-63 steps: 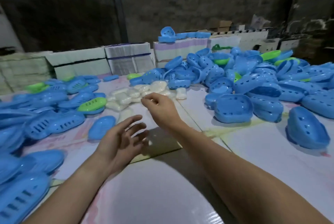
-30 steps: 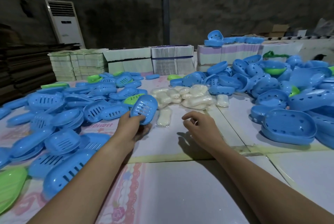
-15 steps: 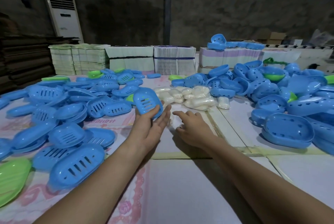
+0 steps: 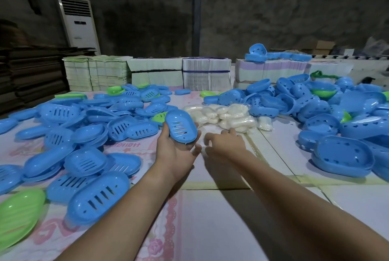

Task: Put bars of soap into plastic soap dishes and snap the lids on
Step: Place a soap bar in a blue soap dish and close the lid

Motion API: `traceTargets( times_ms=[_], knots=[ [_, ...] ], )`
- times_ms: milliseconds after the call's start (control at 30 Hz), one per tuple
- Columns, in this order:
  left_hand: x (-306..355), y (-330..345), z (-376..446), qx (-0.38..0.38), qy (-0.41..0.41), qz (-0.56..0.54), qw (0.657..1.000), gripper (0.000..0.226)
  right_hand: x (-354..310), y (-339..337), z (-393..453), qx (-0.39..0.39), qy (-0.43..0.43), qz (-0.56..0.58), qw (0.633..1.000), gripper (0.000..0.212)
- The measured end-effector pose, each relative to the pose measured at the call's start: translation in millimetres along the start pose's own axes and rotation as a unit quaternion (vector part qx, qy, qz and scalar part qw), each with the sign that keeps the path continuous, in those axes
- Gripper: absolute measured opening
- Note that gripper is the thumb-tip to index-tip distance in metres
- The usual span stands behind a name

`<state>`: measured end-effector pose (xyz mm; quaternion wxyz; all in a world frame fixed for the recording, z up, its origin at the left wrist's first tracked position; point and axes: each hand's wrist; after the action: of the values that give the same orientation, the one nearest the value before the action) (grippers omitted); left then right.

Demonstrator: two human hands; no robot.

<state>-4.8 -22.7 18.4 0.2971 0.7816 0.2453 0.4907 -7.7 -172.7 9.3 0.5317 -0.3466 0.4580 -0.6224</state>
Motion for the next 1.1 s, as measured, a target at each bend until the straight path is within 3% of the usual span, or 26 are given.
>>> traceTargets(
  times_ms=[133,233,367,467,567,667,767,933,1100],
  knots=[
    [-12.1,0.6,1.4,-0.012,-0.012,0.033,0.999,0.06,36.8,-16.7,-15.2,0.013,0.021,0.1,0.995,0.033],
    [-22.5,0.1,2.8,-0.02,-0.034,0.064,0.997,0.058,62.2,-25.0,-33.5,0.021,0.088,0.253,0.963,0.034],
    [-37.6,-0.4,2.8,-0.019,-0.048,0.141,0.989,0.075,75.3,-35.8,-51.1,0.024,0.222,0.546,0.808,0.027],
    [-46.5,1.2,-0.5,-0.04,-0.04,0.156,0.986,0.058,66.1,-41.7,-54.2,0.053,0.226,0.614,0.754,0.029],
    [-50.2,1.2,-1.0,-0.071,-0.012,0.135,0.988,0.029,48.5,-44.0,-55.4,0.123,0.171,0.595,0.775,0.03],
    [-51.1,-4.1,2.7,-0.126,0.001,0.124,0.984,0.038,29.5,-35.1,-60.5,0.136,0.104,0.52,0.837,0.031],
    [-50.4,-5.8,1.9,-0.135,-0.036,0.086,0.986,0.035,24.5,-28.5,-64.9,0.136,0.066,0.439,0.886,0.03],
    [-49.3,-5.6,2.2,-0.134,-0.052,0.083,0.986,0.048,33.8,-33.6,-63.1,0.107,0.039,0.434,0.894,0.031],
    [-47.0,-2.4,-1.6,-0.146,-0.032,0.079,0.986,0.051,26.6,-31.4,-66.6,0.148,0.016,0.333,0.931,0.035]
  ],
)
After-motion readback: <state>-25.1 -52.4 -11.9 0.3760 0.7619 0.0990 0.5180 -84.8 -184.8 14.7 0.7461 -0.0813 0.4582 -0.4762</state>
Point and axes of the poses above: each hand's wrist, its own z-axis towards the middle knuckle, its own y-axis out of the palm, x = y × z, and after that the axes turned 15 degrees about x, right-handed
